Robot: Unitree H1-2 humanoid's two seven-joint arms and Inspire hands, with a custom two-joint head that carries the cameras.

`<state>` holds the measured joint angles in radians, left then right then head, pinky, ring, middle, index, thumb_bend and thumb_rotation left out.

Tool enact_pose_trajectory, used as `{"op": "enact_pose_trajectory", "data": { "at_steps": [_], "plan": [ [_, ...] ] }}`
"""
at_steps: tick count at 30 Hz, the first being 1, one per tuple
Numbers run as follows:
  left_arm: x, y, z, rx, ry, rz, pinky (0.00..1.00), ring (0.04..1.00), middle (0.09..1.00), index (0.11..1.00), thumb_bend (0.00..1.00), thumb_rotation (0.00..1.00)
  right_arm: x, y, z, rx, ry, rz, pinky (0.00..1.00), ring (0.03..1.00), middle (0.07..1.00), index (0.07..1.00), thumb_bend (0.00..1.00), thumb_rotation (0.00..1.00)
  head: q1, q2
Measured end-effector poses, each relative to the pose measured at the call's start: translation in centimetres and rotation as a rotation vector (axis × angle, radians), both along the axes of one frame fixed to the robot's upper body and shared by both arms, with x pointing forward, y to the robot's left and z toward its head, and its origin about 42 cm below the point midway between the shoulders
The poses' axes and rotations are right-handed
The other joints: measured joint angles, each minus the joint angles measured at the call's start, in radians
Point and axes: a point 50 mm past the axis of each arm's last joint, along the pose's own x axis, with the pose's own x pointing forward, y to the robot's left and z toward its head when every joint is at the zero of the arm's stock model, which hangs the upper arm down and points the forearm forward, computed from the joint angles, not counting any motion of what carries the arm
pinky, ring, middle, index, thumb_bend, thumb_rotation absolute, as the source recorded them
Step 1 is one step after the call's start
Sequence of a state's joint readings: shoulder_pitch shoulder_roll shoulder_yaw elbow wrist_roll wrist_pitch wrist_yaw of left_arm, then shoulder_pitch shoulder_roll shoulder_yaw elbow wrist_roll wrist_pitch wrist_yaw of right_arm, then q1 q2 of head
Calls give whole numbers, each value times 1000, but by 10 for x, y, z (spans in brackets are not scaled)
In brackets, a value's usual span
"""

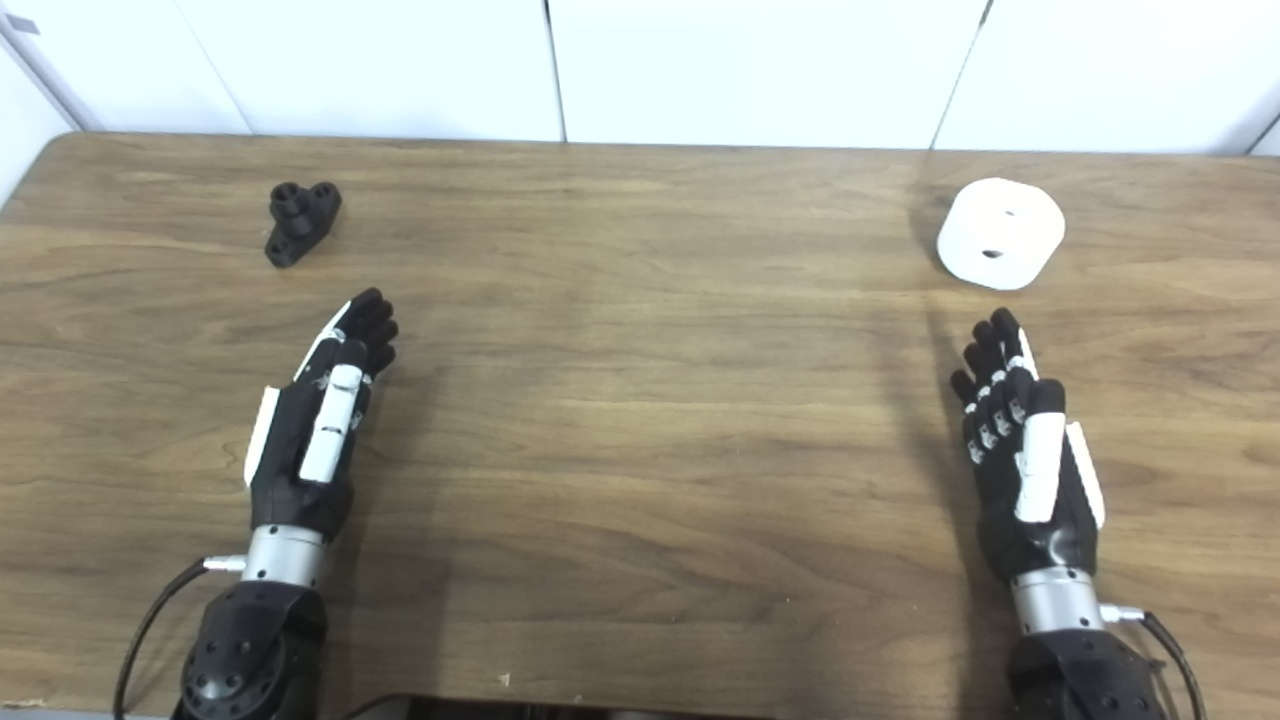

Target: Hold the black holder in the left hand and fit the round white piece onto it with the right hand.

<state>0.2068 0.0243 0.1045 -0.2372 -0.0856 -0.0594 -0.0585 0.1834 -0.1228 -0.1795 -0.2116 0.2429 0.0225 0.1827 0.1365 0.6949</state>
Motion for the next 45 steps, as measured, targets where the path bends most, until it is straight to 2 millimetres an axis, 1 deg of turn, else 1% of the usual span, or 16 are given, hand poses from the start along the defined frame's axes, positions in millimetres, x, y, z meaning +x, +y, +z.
{"op": "enact_pose_trajectory", "data": {
  "at_steps": [11, 14, 18, 20, 22, 23, 26, 29, 31, 34, 35, 37, 39, 40, 43, 45],
  "plan": [
    [0, 0, 0, -1, 0, 2, 940, 920, 909, 897, 496, 707, 0, 0, 0, 0, 0, 0, 1000, 1000, 994, 984, 653, 1000, -2, -3],
    [0, 0, 0, 0, 0, 2, 941, 923, 912, 898, 489, 714, 0, 0, 0, 0, 0, 0, 1000, 1000, 992, 983, 652, 1000, 0, -6],
    [0, 0, 0, 0, 0, 1, 950, 929, 914, 900, 509, 710, 0, 0, 0, 0, -1, 0, 1000, 1000, 990, 984, 648, 1000, 11, -15],
    [0, 0, 0, 0, 1, 2, 946, 922, 905, 887, 507, 711, 0, 0, -1, 0, -3, 0, 1000, 1000, 988, 986, 623, 1000, 40, -35],
    [0, -1, -1, 12, 6, 6, 947, 922, 904, 882, 506, 742, 0, -1, -2, -2, -11, -3, 1000, 1000, 980, 980, 610, 1000, 75, -54],
    [0, -2, -2, 23, 10, 6, 952, 924, 905, 883, 503, 747, 0, -1, -3, -2, -15, -3, 1000, 999, 978, 981, 607, 1000, 75, -54],
    [0, -4, -6, 29, 20, 3, 950, 933, 913, 884, 472, 727, 0, -2, -3, -4, -17, -2, 1000, 1000, 984, 990, 631, 1000, 103, -69],
    [1, -7, -6, 28, 14, 5, 919, 913, 902, 879, 460, 700, 1, -2, -4, -5, -17, 3, 1000, 1000, 993, 992, 672, 1000, 123, -84],
    [0, -9, -8, 28, 11, 4, 922, 915, 904, 879, 487, 703, 2, -3, -6, -5, -19, 8, 1000, 1000, 991, 996, 680, 1000, 146, -103],
    [1, -11, -9, 43, 11, 4, 929, 920, 912, 886, 516, 717, 3, -7, -6, -13, -29, 5, 1000, 1000, 988, 993, 669, 1000, 201, -156],
    [1, -12, -9, 45, 12, 5, 934, 920, 916, 890, 529, 723, 3, -9, -6, -21, -28, 7, 1000, 1000, 989, 990, 656, 1000, 206, -161],
    [2, -13, -10, 48, 14, 5, 933, 923, 921, 894, 546, 726, 2, -14, -6, -35, -21, 6, 1000, 1000, 996, 995, 663, 1000, 238, -198],
    [2, -15, -12, 53, 12, 1, 934, 928, 924, 898, 557, 722, 1, -17, -6, -43, -21, 7, 1000, 1000, 1000, 999, 677, 1000, 238, -198],
    [2, -16, -12, 55, 4, -2, 937, 931, 926, 901, 558, 721, 1, -18, -6, -46, -26, 9, 1000, 1000, 1000, 1000, 701, 1000, 250, -215],
    [3, -18, -11, 57, -15, -6, 944, 935, 926, 902, 568, 725, 5, -24, -6, -58, -54, 11, 1000, 1000, 995, 992, 669, 1000, 275, -244],
    [4, -19, -12, 59, -18, -4, 950, 941, 924, 899, 572, 729, 8, -26, -7, -60, -72, 8, 1000, 1000, 990, 992, 658, 1000, 278, -248]
  ]
}}
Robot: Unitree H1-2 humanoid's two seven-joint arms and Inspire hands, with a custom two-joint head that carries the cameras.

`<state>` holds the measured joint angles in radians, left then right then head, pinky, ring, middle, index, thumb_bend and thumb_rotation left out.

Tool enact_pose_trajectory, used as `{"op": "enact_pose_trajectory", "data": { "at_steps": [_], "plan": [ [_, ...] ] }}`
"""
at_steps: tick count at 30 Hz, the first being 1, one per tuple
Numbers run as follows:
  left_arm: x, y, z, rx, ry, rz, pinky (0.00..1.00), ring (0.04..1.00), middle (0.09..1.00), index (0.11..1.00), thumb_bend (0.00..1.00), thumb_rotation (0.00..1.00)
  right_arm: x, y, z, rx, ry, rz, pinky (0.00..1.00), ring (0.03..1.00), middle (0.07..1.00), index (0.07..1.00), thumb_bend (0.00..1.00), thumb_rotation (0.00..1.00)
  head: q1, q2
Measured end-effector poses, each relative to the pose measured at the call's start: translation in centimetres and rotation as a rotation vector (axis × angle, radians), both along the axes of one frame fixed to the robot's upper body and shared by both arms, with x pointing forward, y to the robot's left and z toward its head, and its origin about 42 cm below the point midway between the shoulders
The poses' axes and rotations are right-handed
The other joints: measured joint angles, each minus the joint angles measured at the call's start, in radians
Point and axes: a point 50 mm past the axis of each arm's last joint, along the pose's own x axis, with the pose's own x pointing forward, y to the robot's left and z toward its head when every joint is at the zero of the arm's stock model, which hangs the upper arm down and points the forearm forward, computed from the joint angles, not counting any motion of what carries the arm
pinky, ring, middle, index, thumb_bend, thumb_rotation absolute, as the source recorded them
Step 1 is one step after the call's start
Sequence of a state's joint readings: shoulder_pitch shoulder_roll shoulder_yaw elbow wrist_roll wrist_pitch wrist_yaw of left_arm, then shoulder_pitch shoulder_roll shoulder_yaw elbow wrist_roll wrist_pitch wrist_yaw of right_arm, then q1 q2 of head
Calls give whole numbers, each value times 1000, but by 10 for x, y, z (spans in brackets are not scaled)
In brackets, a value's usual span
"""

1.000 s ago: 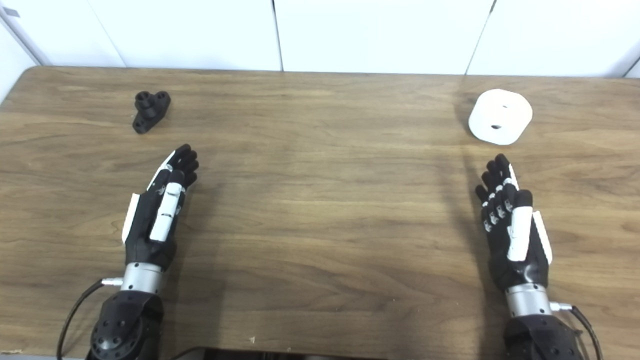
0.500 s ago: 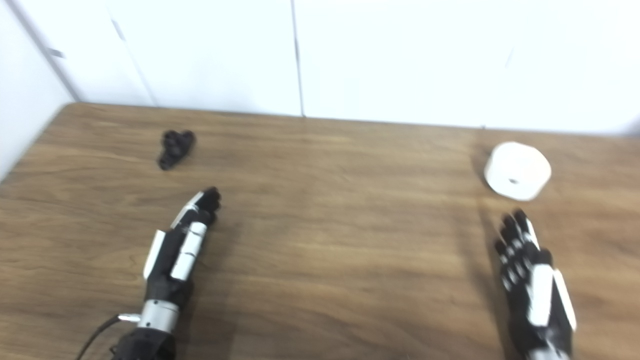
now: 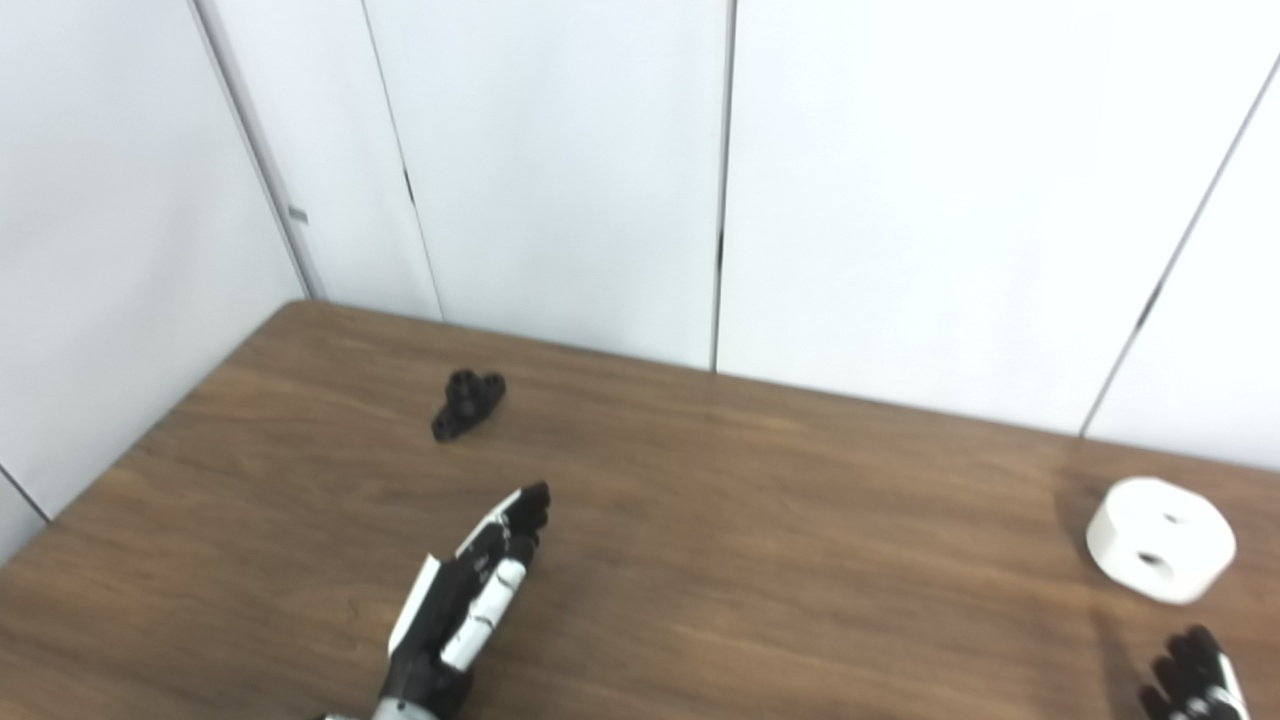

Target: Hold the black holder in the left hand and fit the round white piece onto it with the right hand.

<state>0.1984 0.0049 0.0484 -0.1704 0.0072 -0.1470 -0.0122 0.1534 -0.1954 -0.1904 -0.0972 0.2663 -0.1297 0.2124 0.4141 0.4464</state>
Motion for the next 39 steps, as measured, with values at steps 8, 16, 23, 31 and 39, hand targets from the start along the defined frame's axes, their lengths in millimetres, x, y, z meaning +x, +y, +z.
{"op": "enact_pose_trajectory", "data": {
  "at_steps": [8, 16, 23, 31, 39],
  "plan": [
    [1, -2, -1, 18, -2, 4, 960, 957, 923, 887, 534, 720, 2, -3, 1, -16, -32, 3, 1000, 1000, 982, 999, 613, 1000, -12, -6],
    [14, -4, 0, 19, -38, -6, 807, 880, 859, 809, 820, 734, 0, -6, 2, -29, -32, 0, 1000, 1000, 979, 999, 640, 1000, -18, 6],
    [16, -8, 1, 86, -56, 21, 857, 905, 911, 886, 602, 648, 0, -8, 2, -22, -30, 1, 1000, 1000, 976, 995, 639, 1000, -15, 12],
    [-2, -9, 13, 178, 45, 91, 825, 885, 902, 865, 636, 297, -4, -8, 3, -13, -29, 3, 1000, 1000, 974, 983, 629, 1000, -20, 20],
    [-5, 4, 50, 449, 36, 245, 910, 906, 889, 832, 718, 268, -6, -8, 3, -18, -26, -1, 1000, 1000, 966, 983, 640, 1000, -26, 29]
  ]
}}
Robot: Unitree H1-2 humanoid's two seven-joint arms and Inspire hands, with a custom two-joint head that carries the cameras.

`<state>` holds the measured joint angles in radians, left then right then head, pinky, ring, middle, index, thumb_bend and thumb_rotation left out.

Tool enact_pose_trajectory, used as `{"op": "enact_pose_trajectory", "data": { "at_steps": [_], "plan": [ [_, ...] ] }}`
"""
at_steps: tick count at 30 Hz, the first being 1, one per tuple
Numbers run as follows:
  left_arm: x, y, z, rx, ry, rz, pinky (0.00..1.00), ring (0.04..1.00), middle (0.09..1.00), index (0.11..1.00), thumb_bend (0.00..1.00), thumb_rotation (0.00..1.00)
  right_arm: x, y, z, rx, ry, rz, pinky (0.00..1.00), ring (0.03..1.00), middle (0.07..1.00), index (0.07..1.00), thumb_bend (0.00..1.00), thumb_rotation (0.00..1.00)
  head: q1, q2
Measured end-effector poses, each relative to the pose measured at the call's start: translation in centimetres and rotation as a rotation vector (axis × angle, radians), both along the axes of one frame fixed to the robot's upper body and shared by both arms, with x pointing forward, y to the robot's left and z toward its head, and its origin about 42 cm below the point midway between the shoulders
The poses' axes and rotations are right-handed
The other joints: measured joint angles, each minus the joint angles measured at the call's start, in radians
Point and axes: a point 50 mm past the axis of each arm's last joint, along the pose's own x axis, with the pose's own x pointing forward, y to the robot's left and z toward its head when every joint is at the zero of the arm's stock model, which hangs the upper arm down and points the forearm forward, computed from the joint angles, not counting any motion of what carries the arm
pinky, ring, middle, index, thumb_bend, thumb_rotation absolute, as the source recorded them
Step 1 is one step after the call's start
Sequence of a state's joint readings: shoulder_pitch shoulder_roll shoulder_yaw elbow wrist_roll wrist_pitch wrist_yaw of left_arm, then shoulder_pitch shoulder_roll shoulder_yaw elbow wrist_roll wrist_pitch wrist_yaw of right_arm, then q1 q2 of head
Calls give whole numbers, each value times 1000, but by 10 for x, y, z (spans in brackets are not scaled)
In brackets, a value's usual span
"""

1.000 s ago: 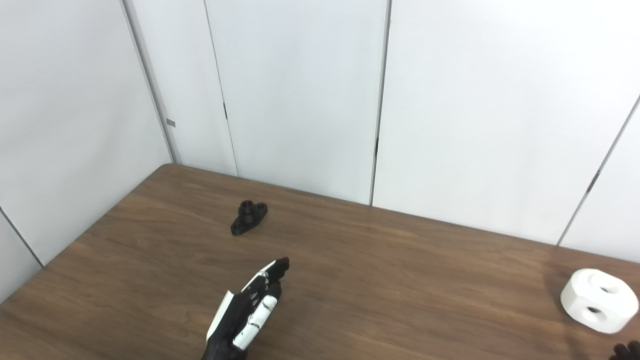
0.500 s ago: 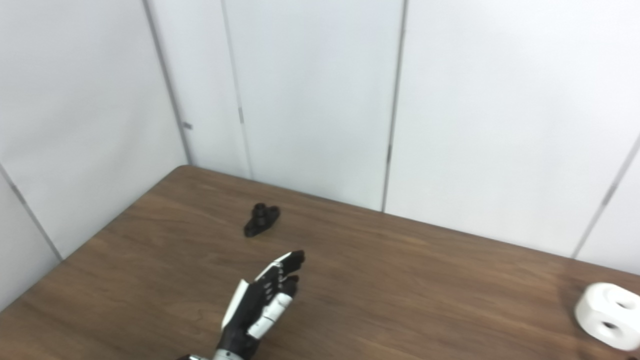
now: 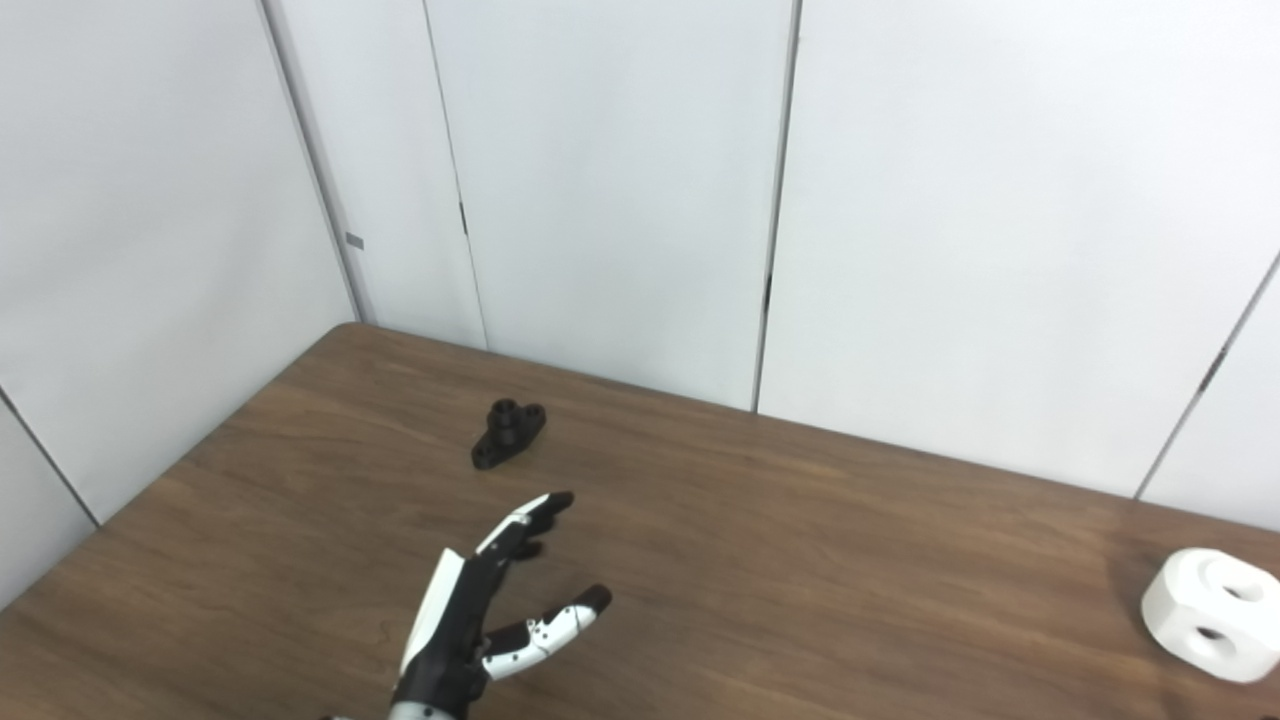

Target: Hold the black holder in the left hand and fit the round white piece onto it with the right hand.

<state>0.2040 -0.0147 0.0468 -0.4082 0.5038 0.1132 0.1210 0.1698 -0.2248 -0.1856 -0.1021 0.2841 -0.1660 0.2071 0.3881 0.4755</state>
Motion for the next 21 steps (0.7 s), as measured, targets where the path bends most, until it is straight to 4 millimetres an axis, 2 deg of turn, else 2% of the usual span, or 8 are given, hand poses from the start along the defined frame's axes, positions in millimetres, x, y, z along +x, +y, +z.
{"op": "enact_pose_trajectory", "data": {
  "at_steps": [10, 15, 21],
  "plan": [
    [3, 24, 18, 138, 27, 149, 890, 907, 875, 803, 713, 262, -5, 0, -1, -18, 8, -8, 1000, 1000, 969, 984, 664, 1000, -3, 6],
    [14, 38, 28, 235, 36, 213, 837, 901, 875, 809, 733, 350, -7, -1, -2, -19, 14, -9, 1000, 1000, 976, 995, 675, 1000, -6, 11],
    [27, 53, 33, 309, 58, 272, 851, 923, 885, 803, 736, 423, -8, 0, -2, -19, 24, -8, 1000, 1000, 979, 998, 677, 1000, 0, 20]
  ]
}}
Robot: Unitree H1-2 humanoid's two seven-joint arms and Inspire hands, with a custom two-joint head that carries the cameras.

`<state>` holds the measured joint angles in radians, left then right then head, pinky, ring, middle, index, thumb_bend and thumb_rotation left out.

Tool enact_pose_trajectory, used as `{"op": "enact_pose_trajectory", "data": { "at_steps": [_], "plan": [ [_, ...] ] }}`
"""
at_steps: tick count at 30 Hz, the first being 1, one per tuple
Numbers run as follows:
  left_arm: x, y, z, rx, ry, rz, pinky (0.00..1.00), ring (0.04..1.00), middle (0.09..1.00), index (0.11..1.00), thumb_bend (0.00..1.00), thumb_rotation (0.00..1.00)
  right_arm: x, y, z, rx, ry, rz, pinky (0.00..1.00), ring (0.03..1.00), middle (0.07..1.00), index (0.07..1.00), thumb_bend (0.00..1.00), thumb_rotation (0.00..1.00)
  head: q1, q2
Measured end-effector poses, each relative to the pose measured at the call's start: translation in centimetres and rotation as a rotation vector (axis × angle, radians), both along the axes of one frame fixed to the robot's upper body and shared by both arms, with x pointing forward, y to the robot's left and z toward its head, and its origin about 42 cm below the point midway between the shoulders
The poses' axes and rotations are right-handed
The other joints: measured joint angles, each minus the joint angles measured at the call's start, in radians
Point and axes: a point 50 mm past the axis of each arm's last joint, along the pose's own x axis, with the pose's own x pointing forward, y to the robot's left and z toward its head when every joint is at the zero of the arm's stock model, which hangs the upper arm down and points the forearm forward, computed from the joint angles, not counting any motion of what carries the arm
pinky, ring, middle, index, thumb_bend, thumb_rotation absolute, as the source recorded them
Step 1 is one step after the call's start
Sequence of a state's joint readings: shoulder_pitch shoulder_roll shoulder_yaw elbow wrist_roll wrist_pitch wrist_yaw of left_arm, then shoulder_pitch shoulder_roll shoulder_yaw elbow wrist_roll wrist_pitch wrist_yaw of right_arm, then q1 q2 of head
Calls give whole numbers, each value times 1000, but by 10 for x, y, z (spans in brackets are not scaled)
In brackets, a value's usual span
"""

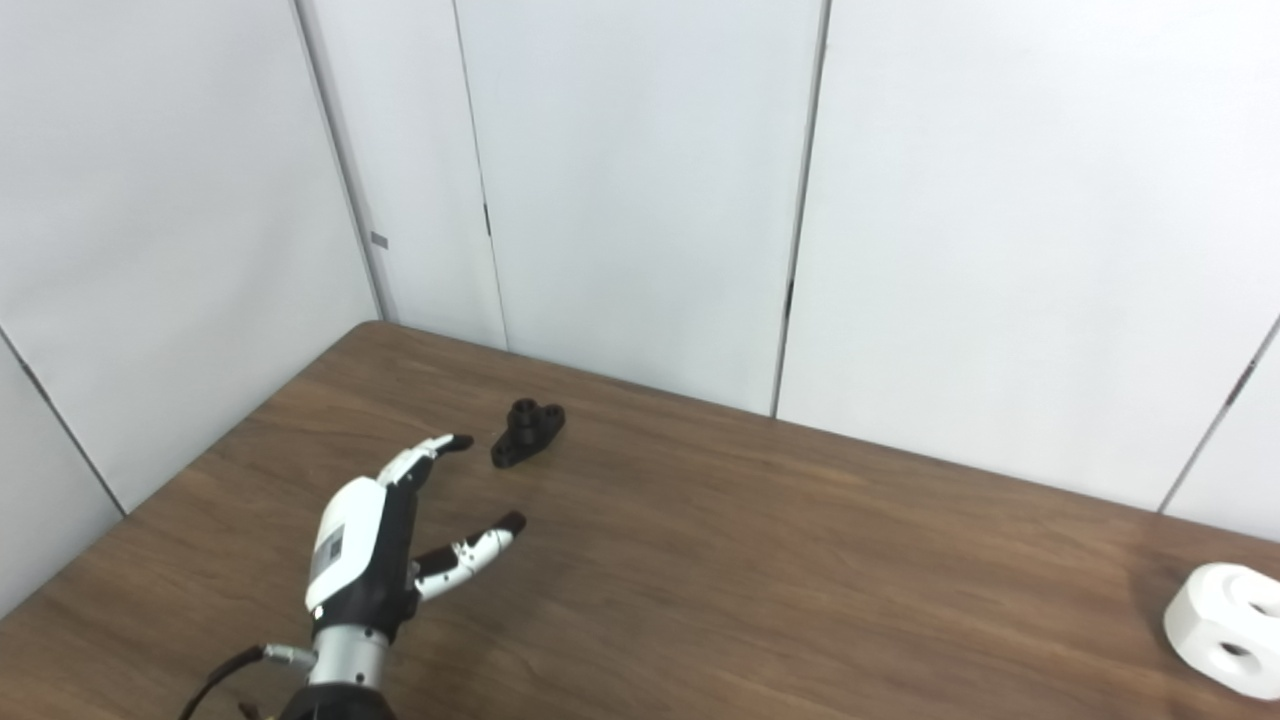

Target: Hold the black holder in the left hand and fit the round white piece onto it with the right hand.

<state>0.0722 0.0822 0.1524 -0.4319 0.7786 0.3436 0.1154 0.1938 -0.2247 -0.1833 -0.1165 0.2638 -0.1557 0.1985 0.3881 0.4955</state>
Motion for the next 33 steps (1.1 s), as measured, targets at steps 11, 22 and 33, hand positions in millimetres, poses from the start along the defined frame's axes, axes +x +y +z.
{"op": "enact_pose_trajectory", "data": {
  "at_steps": [11, 22, 33],
  "plan": [
    [40, 21, -2, 59, 55, 114, 888, 932, 897, 773, 754, 430, -1, 3, 0, 2, 8, 7, 1000, 1000, 978, 998, 677, 1000, -15, 18],
    [82, 28, -10, 105, 128, 130, 984, 966, 908, 775, 769, 408, -4, 6, -1, -1, 30, 27, 1000, 1000, 1000, 1000, 710, 1000, -17, 35],
    [117, 31, -30, 106, 233, 134, 986, 967, 911, 754, 775, 419, -11, 12, -2, 26, 63, 22, 1000, 1000, 1000, 1000, 725, 1000, -44, 55]
  ]
}}
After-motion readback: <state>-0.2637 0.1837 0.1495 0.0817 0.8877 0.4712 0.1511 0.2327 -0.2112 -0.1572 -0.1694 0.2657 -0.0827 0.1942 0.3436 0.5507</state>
